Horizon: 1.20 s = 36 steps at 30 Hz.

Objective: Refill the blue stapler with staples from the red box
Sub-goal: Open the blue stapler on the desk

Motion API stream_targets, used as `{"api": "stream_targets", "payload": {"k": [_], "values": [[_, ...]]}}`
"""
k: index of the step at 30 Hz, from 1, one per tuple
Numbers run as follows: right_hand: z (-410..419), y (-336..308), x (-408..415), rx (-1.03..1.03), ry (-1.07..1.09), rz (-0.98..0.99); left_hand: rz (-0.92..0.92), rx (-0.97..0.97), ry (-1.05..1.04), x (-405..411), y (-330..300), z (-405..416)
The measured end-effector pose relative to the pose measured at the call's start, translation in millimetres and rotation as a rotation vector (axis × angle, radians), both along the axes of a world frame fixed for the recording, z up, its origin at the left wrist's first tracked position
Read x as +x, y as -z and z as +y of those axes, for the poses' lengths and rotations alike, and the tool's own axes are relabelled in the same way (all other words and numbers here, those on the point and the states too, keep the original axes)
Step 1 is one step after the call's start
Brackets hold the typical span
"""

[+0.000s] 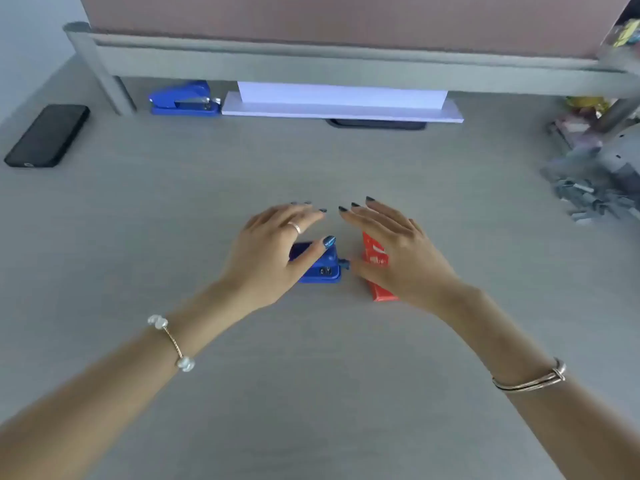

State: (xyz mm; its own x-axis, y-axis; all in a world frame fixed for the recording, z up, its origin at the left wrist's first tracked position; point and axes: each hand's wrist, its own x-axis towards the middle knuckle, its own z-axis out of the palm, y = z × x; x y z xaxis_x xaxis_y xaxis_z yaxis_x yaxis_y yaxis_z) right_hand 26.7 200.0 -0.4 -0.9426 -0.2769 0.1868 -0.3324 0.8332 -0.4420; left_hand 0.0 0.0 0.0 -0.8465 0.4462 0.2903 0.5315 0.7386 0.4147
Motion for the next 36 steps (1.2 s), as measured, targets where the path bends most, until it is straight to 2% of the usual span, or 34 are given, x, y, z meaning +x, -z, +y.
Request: {"api": "stream_targets", "payload": {"k": [3,6,12,18,22,28,31,36], "values": [[-5.9,17.0,7.9,0.013,-0.118,-0.002,0.034,0.015,0.075,10.9,19.1,-4.0],[-15.5,28.8,21.0,-0.010,-0.067,0.040,0.097,0.043,0.052,20.3,28.3,-3.6],[-22.3,32.6,32.6,-0.007,-0.060,0.111,0.087,0.153,0.024,39.0,34.8,0.7],[-19.8,30.0,37.4,-0.024,-0.090,0.127,-0.027,0.260,0.107,38.9,35.0,-4.4],[-19.2,28.3,37.2,0.031,-0.120,0.112,-0.038,0.506,0.109,37.3,24.2,-10.2],[-19.1,25.5,38.0,0.018,-0.099,0.142,-0.141,0.701,0.130,32.0,7.1,-32.1],[-16.3,28.1,35.4,0.014,-0.024,0.134,-0.180,0.715,0.135,22.1,0.2,-54.1],[-15.5,32.1,31.9,0.020,-0.024,0.114,-0.270,0.695,0.158,15.9,-8.0,-87.2]]}}
